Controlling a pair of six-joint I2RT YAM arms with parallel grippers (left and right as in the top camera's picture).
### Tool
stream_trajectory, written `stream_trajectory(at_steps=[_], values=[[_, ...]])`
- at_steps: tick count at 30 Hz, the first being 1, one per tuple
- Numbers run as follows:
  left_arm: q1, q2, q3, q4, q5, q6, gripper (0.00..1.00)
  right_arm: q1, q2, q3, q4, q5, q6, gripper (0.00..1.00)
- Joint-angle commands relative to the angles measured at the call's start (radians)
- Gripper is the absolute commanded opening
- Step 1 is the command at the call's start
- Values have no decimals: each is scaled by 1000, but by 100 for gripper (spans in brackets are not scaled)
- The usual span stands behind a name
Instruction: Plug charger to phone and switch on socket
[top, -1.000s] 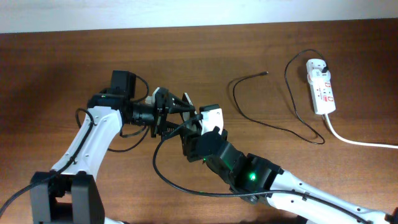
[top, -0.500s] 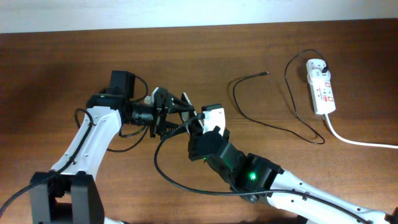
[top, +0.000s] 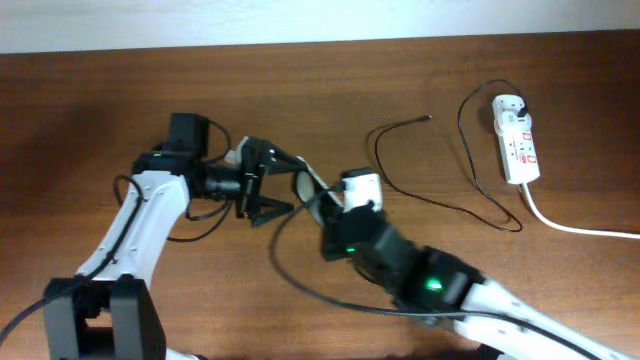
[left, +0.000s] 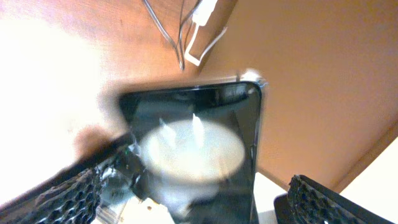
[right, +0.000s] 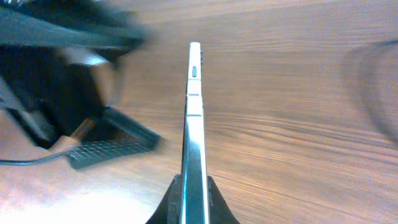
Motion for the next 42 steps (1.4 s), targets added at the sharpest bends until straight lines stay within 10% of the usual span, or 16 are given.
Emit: stream_trajectory(at_steps=[1,4,8,11,14,17,23,30,35,42], values=[[114,-110,7,-5,-35,117,98,-119,-229,14,-121,-1,2,4],[137,-377,7,-90,-242,181,99,-278,-427,13,-328,-21,1,4],[137,-805,6,-413,-1133,180,99,-354,-474,-67,-388,-206,2,4],[137,-892,-57,-348,-1222,172,99,-354,-474,-223,-153,-290,114,4],[137,-860,-315,-8,-1131,-31,99,-352,-473,-372,80,-315,293,4],[136,-654,-555,510,-652,-289,99,-352,-470,-455,237,-314,494,4],[126,-215,-565,867,-21,-432,99,-351,-221,-455,518,-358,801,4],[79,-214,-565,1021,-50,-576,99,-251,309,-455,1278,-475,966,4],[19,-214,-565,1195,-144,-665,98,-180,386,-454,1373,-390,1067,4],[-112,-214,-565,1196,-287,-702,58,-180,386,-454,1373,-383,1067,4]])
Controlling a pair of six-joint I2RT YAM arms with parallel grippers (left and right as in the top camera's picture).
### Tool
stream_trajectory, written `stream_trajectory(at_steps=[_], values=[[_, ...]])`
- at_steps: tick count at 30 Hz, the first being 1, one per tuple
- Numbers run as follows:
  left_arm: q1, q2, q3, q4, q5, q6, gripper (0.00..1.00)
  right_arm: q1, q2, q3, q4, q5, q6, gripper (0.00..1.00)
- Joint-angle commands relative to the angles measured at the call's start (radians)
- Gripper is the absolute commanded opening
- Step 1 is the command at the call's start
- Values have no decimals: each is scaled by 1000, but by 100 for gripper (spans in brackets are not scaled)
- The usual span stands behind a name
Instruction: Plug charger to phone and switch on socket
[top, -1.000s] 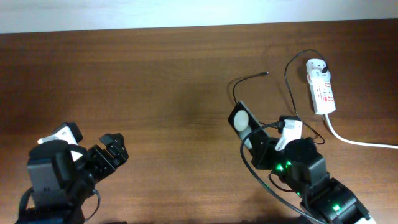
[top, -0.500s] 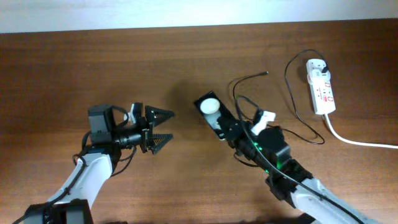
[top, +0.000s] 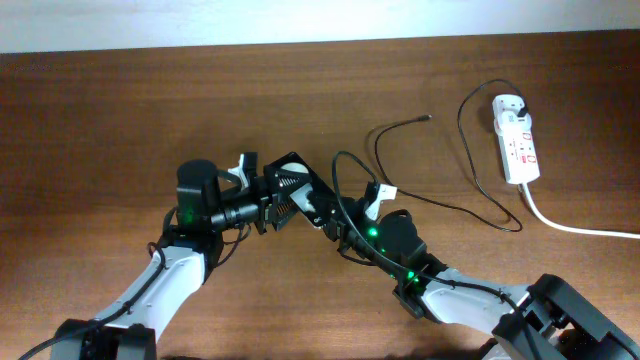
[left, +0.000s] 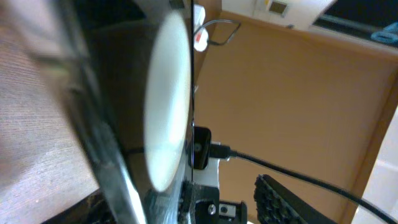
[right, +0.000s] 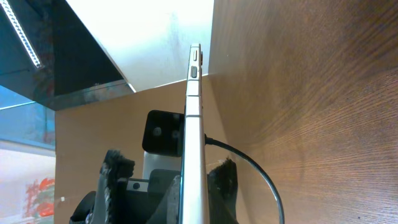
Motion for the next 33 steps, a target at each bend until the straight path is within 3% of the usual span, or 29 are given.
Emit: stream_trajectory(at_steps=[1,5,11,15,17,19,22,25,27,29,31,33], values=[[-2,0,2,5,-57,0,50,6,-2,19,20,7,5,4],[-2,0,2,5,-96,0,23,6,-2,19,20,-19,5,4],[-2,0,2,5,-111,1,0,6,-2,19,19,-45,5,4],[-2,0,2,5,-111,1,0,6,-2,19,16,-50,5,4],[-2,0,2,4,-122,2,0,5,-2,19,16,-90,5,11],[-2,0,2,2,-164,9,0,5,-2,19,16,-104,4,25],[7,0,2,0,-217,124,0,5,-2,19,15,-106,2,38],[103,0,2,0,-250,247,0,5,-2,19,-6,-105,-190,53],[163,0,2,-13,-249,254,0,3,-2,19,-99,-105,-471,63],[208,0,2,-159,-243,312,0,0,-2,19,-208,-106,-729,68],[219,0,2,-236,-151,385,0,-47,-6,19,-267,-171,-828,69],[219,0,2,-254,6,537,0,-162,-14,19,-321,-277,-909,68]])
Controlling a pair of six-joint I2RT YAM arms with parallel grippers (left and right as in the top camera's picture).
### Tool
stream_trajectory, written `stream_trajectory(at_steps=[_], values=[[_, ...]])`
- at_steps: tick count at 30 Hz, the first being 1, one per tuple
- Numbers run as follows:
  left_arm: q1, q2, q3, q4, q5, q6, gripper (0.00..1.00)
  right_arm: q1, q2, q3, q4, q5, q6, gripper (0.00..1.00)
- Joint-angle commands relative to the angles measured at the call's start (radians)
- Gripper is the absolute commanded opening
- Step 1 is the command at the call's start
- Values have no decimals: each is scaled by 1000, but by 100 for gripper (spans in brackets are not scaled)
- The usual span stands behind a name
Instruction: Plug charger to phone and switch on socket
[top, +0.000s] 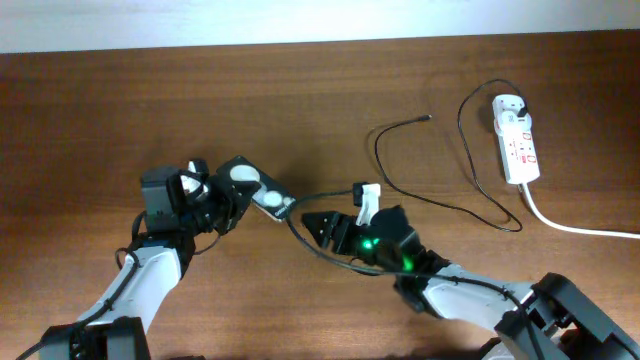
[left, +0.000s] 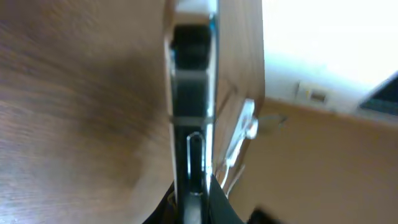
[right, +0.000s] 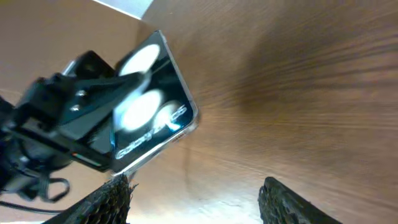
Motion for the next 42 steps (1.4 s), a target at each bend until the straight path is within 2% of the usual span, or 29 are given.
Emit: stream_trajectory(at_steps=[1,2,4,6,8,10,11,14,15,18,22,24,27,34,36,42], values=[[5,-6,5,-6,248,283,0,-146,-28,3,-66,-135,-188,68],[5,-6,5,-6,294,373,0,-194,-54,3,-118,-139,-235,68],[5,-6,5,-3,364,452,0,-294,-158,10,-304,-104,-337,68],[5,-6,5,-1,382,485,0,-367,-308,71,-620,18,-417,68],[5,-6,5,0,381,489,0,-377,-432,182,-953,187,-437,72],[5,-6,5,-5,382,489,0,-377,-484,326,-1248,217,-437,99],[5,-6,5,-7,382,488,0,-377,-492,341,-1271,217,-437,99],[5,-6,5,-57,382,488,0,-377,-422,358,-1183,260,-436,97],[5,-6,5,-68,379,488,0,-377,-396,399,-1207,270,-426,90],[5,-6,5,-74,378,488,0,-377,-253,635,-1402,391,-375,82],[5,-6,5,-74,378,488,0,-380,113,1048,-1654,431,-253,75],[5,-6,5,-74,378,488,0,-399,289,1207,-1690,431,-179,73],[5,-6,5,-75,378,488,0,-433,461,1324,-1670,431,-93,70],[5,-6,5,-75,369,488,0,-468,652,1334,-1395,418,-6,68],[5,-6,5,-75,357,488,0,-468,684,1334,-1371,413,42,63],[5,-6,5,-75,352,488,0,-468,798,1334,-1309,401,39,63]])
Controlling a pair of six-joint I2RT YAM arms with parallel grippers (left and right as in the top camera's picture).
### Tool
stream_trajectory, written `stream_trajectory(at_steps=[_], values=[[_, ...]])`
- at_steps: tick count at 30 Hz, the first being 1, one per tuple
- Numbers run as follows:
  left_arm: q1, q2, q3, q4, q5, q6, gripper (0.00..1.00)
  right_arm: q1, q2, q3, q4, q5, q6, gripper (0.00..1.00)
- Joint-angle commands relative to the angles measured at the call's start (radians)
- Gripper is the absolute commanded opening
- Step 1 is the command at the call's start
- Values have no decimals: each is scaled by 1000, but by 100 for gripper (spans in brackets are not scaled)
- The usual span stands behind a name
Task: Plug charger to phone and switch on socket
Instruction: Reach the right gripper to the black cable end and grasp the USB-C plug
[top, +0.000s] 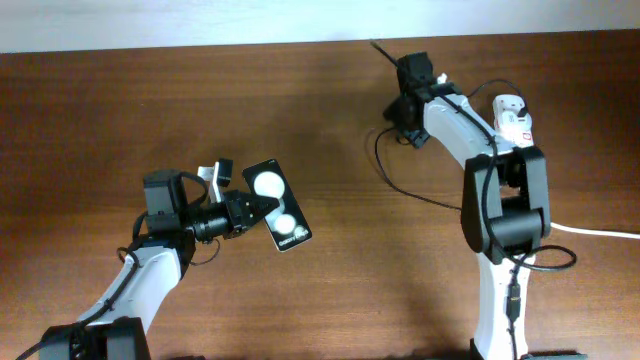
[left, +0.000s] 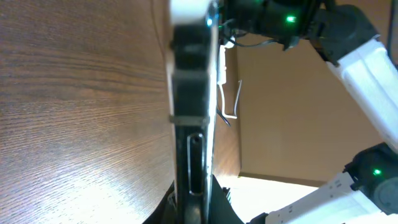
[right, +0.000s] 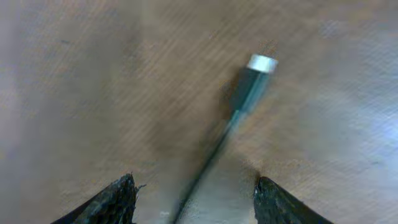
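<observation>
The black phone (top: 278, 218) is held above the table at front left, its screen up in the overhead view. My left gripper (top: 250, 208) is shut on one end. In the left wrist view the phone (left: 193, 106) shows edge-on between the left gripper's (left: 193, 208) jaws. My right gripper (top: 402, 125) is at the back of the table, open over the charger cable's end. In the right wrist view the black plug (right: 249, 87) with its silver tip lies on the wood. Its cable runs down between the fingers (right: 118, 199) of the right gripper (right: 196, 202), untouched.
The white socket strip (top: 514, 118) lies at the back right, partly behind the right arm, with a white cord trailing right. The black charger cable (top: 440, 205) loops across the table between the strip and the right gripper.
My right gripper was open near the phone at the table's middle; now it is at the back, open over the charger plug. The left gripper still holds the phone, now a little further right.
At first my right gripper held the phone on edge with the left gripper open beside it. Then both grippers were at the phone. Then the left alone held it and the right stood open nearby. Now the right is over the charger plug.
</observation>
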Motion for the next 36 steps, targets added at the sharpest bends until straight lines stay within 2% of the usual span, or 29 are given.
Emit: stream_trajectory(at_steps=[1,2,4,6,8,12,13,14,16,18,23,27,31,36], values=[[3,-6,5,6,19,19,0,-6,56,13,34,-18,1,62],[3,-6,5,6,19,19,0,-6,66,13,46,-41,1,53],[3,-6,5,6,3,19,0,2,73,13,55,-102,-62,26],[3,-6,5,6,0,19,0,32,73,13,42,-105,-237,17],[3,-6,5,6,0,19,0,71,73,13,-43,-103,-375,8],[3,-6,5,6,0,19,0,164,73,13,-294,-104,-518,8],[3,-6,5,6,0,19,0,198,73,10,-357,-103,-555,17],[3,-6,5,6,0,19,0,222,73,10,-374,-74,-580,34],[3,-6,5,5,1,19,0,232,73,10,-376,3,-579,51],[3,-6,5,5,1,19,0,222,73,10,-366,85,-571,55],[3,-6,5,5,1,19,0,178,73,10,-347,126,-544,55],[3,-6,5,5,1,19,0,180,73,10,-355,105,-544,45],[3,-6,5,5,1,19,0,185,73,10,-365,107,-529,29],[3,-6,5,5,0,19,0,185,73,10,-366,111,-526,17]])
